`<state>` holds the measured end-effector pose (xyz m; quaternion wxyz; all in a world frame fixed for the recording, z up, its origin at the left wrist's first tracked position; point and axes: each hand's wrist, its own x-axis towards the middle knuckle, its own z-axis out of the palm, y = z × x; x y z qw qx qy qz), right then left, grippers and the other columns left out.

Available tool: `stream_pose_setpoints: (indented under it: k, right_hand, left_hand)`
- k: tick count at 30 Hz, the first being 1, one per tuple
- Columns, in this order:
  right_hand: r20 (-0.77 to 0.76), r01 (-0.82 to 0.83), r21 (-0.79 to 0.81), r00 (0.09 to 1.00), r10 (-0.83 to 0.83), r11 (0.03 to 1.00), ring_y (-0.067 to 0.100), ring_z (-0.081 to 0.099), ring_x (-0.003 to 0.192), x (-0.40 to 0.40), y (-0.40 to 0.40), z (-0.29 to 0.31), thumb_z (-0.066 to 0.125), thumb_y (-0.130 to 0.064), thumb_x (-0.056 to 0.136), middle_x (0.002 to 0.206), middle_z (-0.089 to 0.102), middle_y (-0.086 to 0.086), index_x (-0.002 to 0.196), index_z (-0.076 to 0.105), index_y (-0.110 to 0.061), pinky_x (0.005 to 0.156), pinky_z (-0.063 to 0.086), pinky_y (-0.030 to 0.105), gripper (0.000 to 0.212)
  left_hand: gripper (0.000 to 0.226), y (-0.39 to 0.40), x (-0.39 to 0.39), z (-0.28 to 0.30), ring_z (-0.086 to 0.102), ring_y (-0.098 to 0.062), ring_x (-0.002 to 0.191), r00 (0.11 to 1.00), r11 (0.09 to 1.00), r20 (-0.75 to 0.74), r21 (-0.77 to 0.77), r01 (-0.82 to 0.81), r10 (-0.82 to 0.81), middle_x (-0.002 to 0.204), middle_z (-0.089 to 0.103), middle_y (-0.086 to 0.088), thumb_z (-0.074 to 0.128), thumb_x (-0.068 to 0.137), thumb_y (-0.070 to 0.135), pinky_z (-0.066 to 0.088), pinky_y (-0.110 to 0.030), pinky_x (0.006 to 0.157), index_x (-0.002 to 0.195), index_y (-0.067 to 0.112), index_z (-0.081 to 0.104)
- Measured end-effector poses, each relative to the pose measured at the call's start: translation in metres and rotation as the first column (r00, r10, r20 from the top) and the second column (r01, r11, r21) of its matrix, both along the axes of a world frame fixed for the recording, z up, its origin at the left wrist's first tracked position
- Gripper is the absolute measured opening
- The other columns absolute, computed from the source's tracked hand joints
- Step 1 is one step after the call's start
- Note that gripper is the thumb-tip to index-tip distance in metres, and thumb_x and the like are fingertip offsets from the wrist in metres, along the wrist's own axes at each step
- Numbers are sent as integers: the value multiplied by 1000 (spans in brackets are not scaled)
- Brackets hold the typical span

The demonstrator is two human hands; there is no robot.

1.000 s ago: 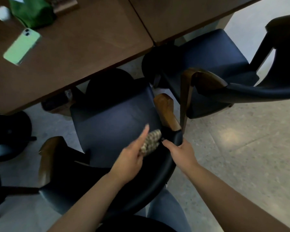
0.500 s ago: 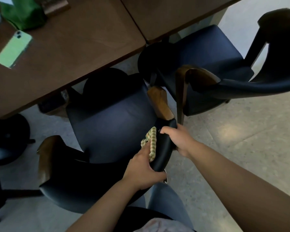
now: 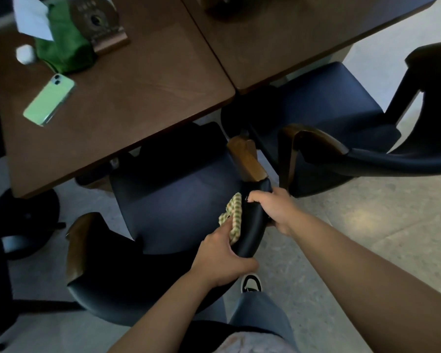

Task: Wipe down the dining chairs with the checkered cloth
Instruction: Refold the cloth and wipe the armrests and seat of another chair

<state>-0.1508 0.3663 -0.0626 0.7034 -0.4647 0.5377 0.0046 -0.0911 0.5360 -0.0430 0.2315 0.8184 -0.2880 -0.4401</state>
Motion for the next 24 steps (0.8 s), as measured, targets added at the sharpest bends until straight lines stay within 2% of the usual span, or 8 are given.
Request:
stream_pose_setpoints:
  k: [3, 6, 8, 13, 17, 20, 22, 24]
  right_hand:
    - [-6, -4, -1, 1000, 4, 1000, 24, 66, 78, 0, 0, -1, 73, -20, 70, 79, 68, 4, 85, 63, -20, 58, 53, 30, 18]
    - [-30, -11, 8, 999, 11, 1000, 25, 67, 83, -9, 3, -4, 73, -21, 70, 85, 69, 5, 89, 65, -20, 69, 56, 36, 21]
    - [-48, -15, 25, 999, 16, 1000, 25, 67, 84, -15, 7, -7, 74, -23, 69, 88, 70, 7, 94, 66, -19, 67, 56, 35, 26]
    - [-59, -13, 19, 998, 14, 1000, 25, 68, 84, -14, 9, -5, 74, -29, 70, 93, 71, 8, 102, 65, -19, 62, 55, 32, 35]
    - [-59, 31, -18, 998, -32, 999, 22, 67, 84, -16, 20, 0, 74, -39, 73, 93, 70, 3, 108, 63, -21, 62, 53, 30, 40]
    - [-60, 40, -55, 997, -44, 998, 23, 67, 86, -21, 30, 9, 71, -39, 77, 96, 70, 2, 112, 62, -20, 71, 56, 35, 40]
    - [-64, 3, -55, 998, -7, 999, 24, 66, 91, -28, 34, 18, 66, -39, 83, 102, 68, 3, 115, 59, -21, 82, 57, 44, 37]
    - [-81, -49, -75, 996, 43, 996, 25, 65, 93, -38, 37, 30, 60, -37, 87, 103, 67, 5, 107, 60, -23, 85, 55, 46, 24]
  left_hand:
    - [61, 0, 0, 1, 63, 4, 73, 1000, 1000, -9, -2, -8, 8, 84, 66, 20, 72, 46, 50, 56, -22, 62, 103, 45, 52]
    - [68, 3, -9, 2, 63, 4, 73, 1000, 1000, -22, 12, 4, -4, 85, 65, 20, 70, 46, 51, 52, -15, 60, 111, 41, 53]
    - [73, 5, -15, 1, 62, 4, 74, 1000, 1000, -24, 16, 15, -15, 85, 64, 20, 70, 46, 52, 50, -13, 59, 115, 40, 53]
    - [73, 6, -16, -5, 61, 2, 82, 1000, 999, 1, 27, 24, -24, 93, 62, 21, 71, 46, 57, 54, -22, 70, 115, 41, 52]
    - [86, 9, -16, -5, 59, -1, 105, 999, 999, -40, -42, -2, 0, 117, 61, 20, 71, 57, 71, 50, -23, 89, 134, 42, 47]
    - [61, 19, -13, -5, 58, -4, 110, 996, 994, -56, -79, -81, 77, 120, 63, 16, 61, 81, 60, 43, -17, 88, 138, 40, 48]
    - [35, 26, -12, -6, 62, -11, 99, 981, 976, -14, -100, -195, 195, 109, 68, 7, 53, 97, 35, 38, -12, 75, 131, 28, 58]
    - [24, 28, -13, -3, 62, -14, 84, 953, 948, 5, -108, -300, 302, 94, 68, 2, 48, 100, 22, 35, -12, 62, 118, 18, 63]
